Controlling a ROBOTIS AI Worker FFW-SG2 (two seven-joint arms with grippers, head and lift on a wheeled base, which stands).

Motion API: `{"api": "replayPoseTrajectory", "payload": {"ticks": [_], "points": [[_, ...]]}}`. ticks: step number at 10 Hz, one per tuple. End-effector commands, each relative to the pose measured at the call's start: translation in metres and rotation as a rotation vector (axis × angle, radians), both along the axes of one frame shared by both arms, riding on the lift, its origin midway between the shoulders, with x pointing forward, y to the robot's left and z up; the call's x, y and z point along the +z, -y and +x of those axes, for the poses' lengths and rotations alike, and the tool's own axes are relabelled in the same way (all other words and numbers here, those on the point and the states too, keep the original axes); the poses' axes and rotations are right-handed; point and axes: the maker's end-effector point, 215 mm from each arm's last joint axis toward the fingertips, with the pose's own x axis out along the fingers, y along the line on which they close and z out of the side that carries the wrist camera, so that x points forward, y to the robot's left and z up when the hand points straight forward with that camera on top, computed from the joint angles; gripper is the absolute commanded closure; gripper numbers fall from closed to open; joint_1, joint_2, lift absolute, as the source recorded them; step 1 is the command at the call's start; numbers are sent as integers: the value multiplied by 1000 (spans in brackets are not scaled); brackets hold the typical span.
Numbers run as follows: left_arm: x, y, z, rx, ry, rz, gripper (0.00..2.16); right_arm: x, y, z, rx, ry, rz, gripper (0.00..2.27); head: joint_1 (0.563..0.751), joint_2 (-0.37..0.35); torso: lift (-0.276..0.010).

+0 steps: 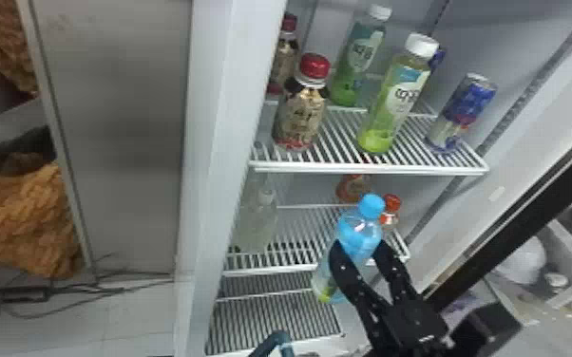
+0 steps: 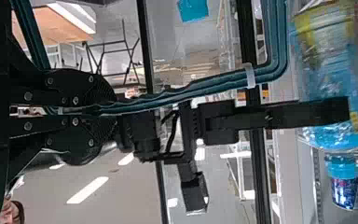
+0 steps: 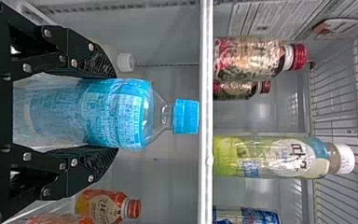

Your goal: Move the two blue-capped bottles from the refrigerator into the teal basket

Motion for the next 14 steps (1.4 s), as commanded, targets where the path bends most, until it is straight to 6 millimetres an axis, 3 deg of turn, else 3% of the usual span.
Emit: {"api": "replayPoseTrajectory", "payload": {"ticks": [1,4,8,14], "points": [[0,0,0,0,0,0,1088,15,-8,-14,16,-13,24,654,695,-350,-152],[-1,0,-1,-2,-1,3,1088,34,-28,-38,63,-93,60,654,695,-350,-152],[-3,-1,-2,1,-4,8,1088,41,-47,-68,141,-221,59,654,695,-350,-152],[-6,-2,-4,1,-9,12,1088,17,-64,-125,195,-505,36,657,695,-350,-152]]}}
